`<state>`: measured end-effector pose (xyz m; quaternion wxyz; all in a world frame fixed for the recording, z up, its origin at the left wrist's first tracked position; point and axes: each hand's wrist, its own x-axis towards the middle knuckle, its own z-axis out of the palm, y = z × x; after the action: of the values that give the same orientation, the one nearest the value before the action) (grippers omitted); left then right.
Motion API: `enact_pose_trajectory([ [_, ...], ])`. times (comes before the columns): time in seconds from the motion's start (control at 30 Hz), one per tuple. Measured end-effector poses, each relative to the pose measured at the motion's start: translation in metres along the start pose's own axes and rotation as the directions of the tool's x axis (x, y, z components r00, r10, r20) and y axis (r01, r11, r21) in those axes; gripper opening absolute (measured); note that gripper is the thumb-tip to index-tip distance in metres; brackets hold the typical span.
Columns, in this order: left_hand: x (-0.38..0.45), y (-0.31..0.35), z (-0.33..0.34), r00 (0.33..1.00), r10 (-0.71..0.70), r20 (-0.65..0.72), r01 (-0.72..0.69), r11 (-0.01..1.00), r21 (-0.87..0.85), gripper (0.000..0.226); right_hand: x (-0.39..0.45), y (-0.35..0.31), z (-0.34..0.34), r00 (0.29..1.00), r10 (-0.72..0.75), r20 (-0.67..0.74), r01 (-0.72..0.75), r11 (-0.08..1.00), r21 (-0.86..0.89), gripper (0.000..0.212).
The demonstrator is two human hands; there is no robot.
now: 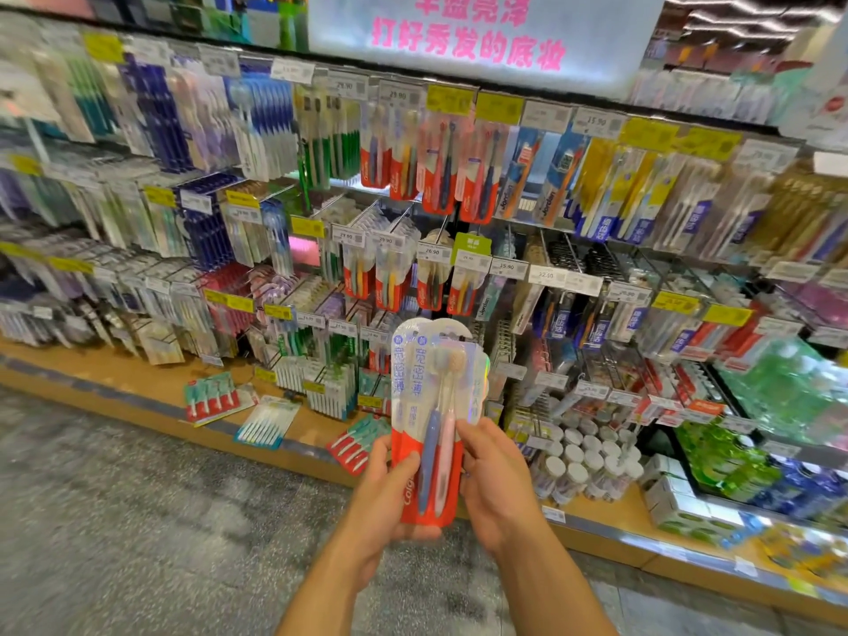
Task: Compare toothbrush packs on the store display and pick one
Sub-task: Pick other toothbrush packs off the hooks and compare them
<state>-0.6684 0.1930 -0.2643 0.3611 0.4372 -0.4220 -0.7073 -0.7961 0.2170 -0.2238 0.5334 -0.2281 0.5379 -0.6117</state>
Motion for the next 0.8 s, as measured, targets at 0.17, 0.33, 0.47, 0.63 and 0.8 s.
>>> enact_pose_trajectory([
  [0.17,0.023,0.007,0.0,0.999,-0.001,-0.045,0.001,1.0,0.002,0.018,0.031,-0.005,0.003,1.0,0.028,0.007,-0.028,1.0,0.005,0.012],
  [0.33,0.058,0.021,0.007,0.998,-0.003,-0.069,0.003,1.0,0.003,0.018,0.07,-0.02,0.004,0.999,0.039,0.025,-0.039,0.999,0.029,0.019],
  [0.47,0.092,0.038,0.012,0.995,-0.012,-0.099,0.011,1.0,-0.012,0.018,0.108,-0.035,0.008,0.998,0.057,0.039,-0.059,0.997,0.054,0.025],
  [0.63,0.121,0.054,0.013,0.99,-0.009,-0.14,0.008,1.0,-0.012,0.016,0.15,-0.047,0.013,0.992,0.117,0.045,-0.122,0.983,0.137,0.033],
  [0.8,0.141,0.062,0.005,0.983,-0.004,-0.185,0.002,1.0,-0.008,0.018,0.182,-0.059,0.027,0.982,0.172,0.076,-0.185,0.956,0.226,0.048],
])
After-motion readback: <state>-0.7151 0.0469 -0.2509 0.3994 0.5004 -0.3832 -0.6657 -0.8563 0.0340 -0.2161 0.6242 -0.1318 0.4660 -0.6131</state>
